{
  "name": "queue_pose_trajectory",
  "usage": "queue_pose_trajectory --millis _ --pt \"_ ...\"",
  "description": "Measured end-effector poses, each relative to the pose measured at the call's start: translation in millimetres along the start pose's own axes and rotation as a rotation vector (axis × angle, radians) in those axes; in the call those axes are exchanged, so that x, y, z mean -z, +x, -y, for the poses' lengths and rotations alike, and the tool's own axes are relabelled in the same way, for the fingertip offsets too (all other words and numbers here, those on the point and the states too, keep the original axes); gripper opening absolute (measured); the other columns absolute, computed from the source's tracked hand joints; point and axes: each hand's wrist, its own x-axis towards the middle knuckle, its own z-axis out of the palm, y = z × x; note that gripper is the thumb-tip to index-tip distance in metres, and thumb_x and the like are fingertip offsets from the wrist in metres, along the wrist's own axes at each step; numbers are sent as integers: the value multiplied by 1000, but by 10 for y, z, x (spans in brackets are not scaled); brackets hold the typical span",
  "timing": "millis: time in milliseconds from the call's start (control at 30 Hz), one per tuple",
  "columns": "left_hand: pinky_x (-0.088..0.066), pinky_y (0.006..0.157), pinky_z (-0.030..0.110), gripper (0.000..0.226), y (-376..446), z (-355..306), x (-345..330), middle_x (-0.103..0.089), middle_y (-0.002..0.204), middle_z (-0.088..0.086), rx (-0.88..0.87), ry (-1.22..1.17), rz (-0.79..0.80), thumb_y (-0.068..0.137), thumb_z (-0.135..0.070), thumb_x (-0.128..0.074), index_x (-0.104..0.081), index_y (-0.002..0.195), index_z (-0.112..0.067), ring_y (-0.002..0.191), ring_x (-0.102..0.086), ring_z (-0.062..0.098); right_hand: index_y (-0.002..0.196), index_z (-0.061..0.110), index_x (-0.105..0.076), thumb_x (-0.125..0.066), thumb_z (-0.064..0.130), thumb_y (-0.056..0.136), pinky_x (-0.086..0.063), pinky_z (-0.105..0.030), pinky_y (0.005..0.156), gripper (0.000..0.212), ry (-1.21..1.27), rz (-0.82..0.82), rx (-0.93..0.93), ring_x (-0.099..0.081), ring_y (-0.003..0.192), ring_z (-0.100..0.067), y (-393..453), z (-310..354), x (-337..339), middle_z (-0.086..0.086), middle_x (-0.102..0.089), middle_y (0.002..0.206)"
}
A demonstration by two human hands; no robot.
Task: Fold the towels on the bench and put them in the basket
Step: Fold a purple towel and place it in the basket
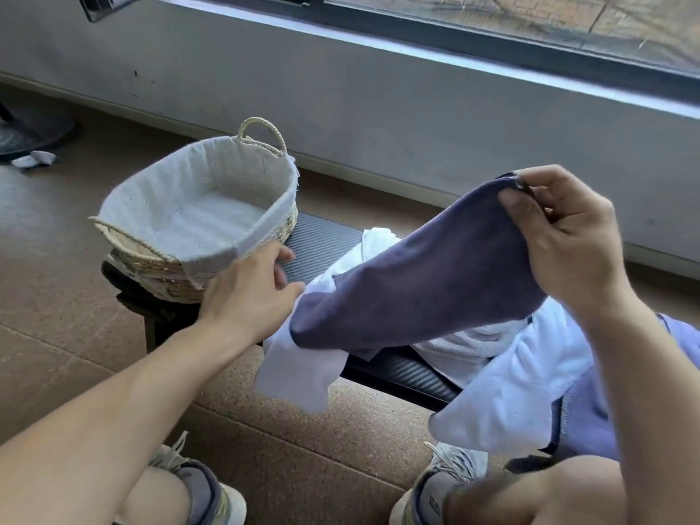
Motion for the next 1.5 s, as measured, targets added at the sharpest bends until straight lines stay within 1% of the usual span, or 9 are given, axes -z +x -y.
queue_pose_trajectory --millis 100,200,433,600,733,833,1033,1267,1500 --pt "-43 99 27 71 -139 -179 62 -58 125 -24 -206 -293 61 72 -68 -71 -50 134 -42 116 -54 -5 91 35 -67 -63 26 92 -46 -16 77 9 96 195 162 -61 78 4 -121 316 -62 26 -69 84" --pt "-35 93 2 93 -315 -402 181 -54 134 -27 -313 -529 359 62 -40 -95 -43 140 -47 111 -46 -28 94 28 -69 -65 30 94 -47 -15 74 4 266 396 224 -63 79 1 -227 551 -86 21 -70 89" --pt "-56 95 49 35 -247 -306 91 -77 108 11 -275 -624 665 75 -15 -89 -75 107 -10 103 -73 20 91 29 -68 -65 17 97 -46 -18 65 15 236 190 33 -56 66 0 -72 207 -110 18 -67 72" --pt "-59 92 44 42 -159 -167 78 -77 107 5 -166 -575 832 77 -11 -87 -68 115 -15 103 -73 25 89 29 -71 -66 27 98 -49 -30 73 11 80 143 -168 -60 70 -2 26 -230 -144 12 -71 76" --pt "-57 75 38 16 -81 -41 88 -78 91 3 -140 -362 957 80 -18 -84 -76 94 -17 87 -75 24 88 31 -71 -65 37 98 -53 -40 80 13 -6 145 -278 -61 74 -6 56 -447 -159 2 -74 82" --pt "-53 87 37 21 -24 45 95 -78 102 11 -81 -431 930 90 -28 -75 -79 99 -10 96 -73 23 90 26 -72 -65 41 96 -54 -45 87 17 -37 100 -361 -65 78 -11 88 -612 -97 1 -76 86" --pt "-49 68 31 33 111 -46 31 -67 82 11 243 -909 424 90 -43 -69 -66 98 -11 76 -64 21 86 21 -72 -64 37 97 -54 -40 88 21 -116 71 -523 -63 78 -11 88 -831 -36 7 -74 83" --pt "-60 64 29 48 45 -55 61 -77 101 15 222 -835 543 78 -1 -81 -59 118 -14 86 -76 21 88 20 -69 -58 37 99 -52 -42 90 23 -187 95 -584 -62 85 -18 79 -889 -37 4 -71 88" --pt "-45 66 29 47 196 144 209 -70 102 18 267 -865 719 77 -27 -81 -67 120 -14 83 -57 25 86 20 -73 -59 39 99 -51 -37 80 26 -119 156 -617 -63 77 -18 73 -870 92 1 -74 82"
